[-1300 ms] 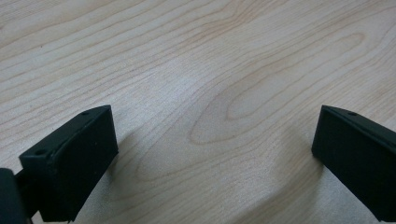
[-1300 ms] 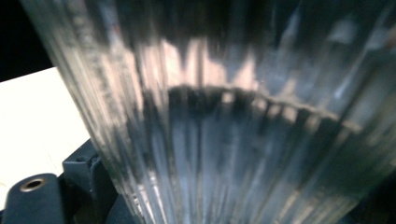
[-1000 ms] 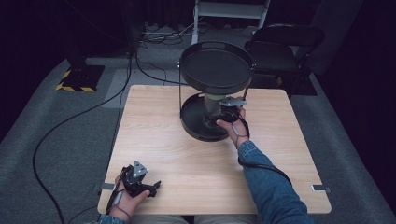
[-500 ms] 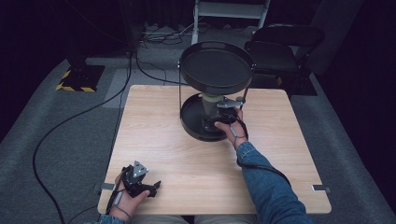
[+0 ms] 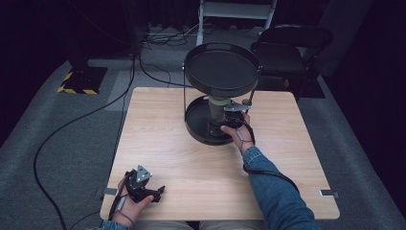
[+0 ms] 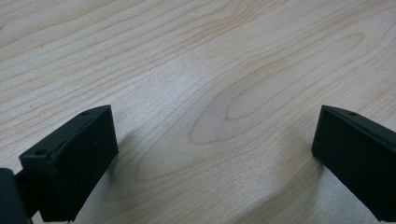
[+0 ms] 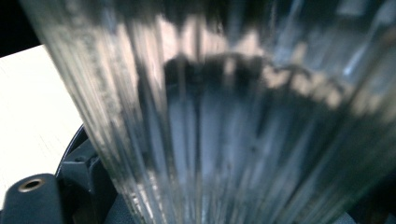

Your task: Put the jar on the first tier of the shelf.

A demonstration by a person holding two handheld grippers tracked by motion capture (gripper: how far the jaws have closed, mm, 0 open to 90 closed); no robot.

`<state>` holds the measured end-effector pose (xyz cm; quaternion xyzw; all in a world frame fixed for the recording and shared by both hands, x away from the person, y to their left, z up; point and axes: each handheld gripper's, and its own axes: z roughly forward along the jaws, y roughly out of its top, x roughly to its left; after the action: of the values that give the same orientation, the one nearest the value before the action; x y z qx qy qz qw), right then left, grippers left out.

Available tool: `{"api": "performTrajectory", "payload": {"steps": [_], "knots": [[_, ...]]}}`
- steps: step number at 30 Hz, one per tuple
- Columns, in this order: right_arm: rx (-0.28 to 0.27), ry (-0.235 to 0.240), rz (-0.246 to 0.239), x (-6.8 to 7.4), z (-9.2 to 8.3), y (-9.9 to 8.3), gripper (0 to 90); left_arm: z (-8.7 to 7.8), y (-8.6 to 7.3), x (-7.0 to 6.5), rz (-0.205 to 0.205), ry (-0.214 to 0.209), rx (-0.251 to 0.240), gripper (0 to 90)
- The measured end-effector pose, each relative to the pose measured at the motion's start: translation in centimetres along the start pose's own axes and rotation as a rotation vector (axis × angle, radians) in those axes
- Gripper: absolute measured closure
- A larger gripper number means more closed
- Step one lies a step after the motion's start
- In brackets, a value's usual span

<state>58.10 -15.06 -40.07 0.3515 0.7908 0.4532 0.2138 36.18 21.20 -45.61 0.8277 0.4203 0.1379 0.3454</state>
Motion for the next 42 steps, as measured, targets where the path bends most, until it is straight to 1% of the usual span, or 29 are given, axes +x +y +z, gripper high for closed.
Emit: {"api": "performTrajectory", "payload": {"steps": [2,6,9,13,16,21,26,34,39,42], "knots": [[-0.008,-0.005,0.007,0.1,-0.1,-0.3,11.1,0.0,0.0,0.0,0.0,0.0,0.0,0.2],[-0.036,-0.003,0.0,0.1,-0.3,-0.7,11.1,0.0,0.0,0.0,0.0,0.0,0.0,0.2],[-0.049,0.0,0.004,0.0,-0.4,-0.9,11.1,0.0,0.0,0.0,0.0,0.0,0.0,0.2],[-0.05,0.004,-0.004,0.1,-0.5,-1.0,10.9,0.0,0.0,0.0,0.0,0.0,0.0,0.2],[-0.041,0.009,0.01,0.0,-0.6,-0.9,6.9,0.0,0.0,0.0,0.0,0.0,0.0,0.2],[-0.045,0.014,0.03,-0.2,-1.3,-0.9,5.7,0.0,0.0,0.0,0.0,0.0,0.0,0.2],[-0.05,0.018,0.048,-0.3,-2.5,-1.2,4.8,0.0,0.0,0.0,0.001,0.0,0.001,0.2],[-0.053,0.023,0.057,-0.7,-4.9,-0.8,3.6,0.0,0.0,0.0,0.001,0.0,0.0,0.2],[-0.045,0.024,0.042,-0.7,-6.3,-0.7,3.6,0.0,0.0,0.0,0.001,-0.001,0.0,0.2],[-0.038,0.025,0.024,-0.6,-7.2,-0.5,3.6,0.0,0.0,0.0,0.001,0.0,0.0,0.2]]}}
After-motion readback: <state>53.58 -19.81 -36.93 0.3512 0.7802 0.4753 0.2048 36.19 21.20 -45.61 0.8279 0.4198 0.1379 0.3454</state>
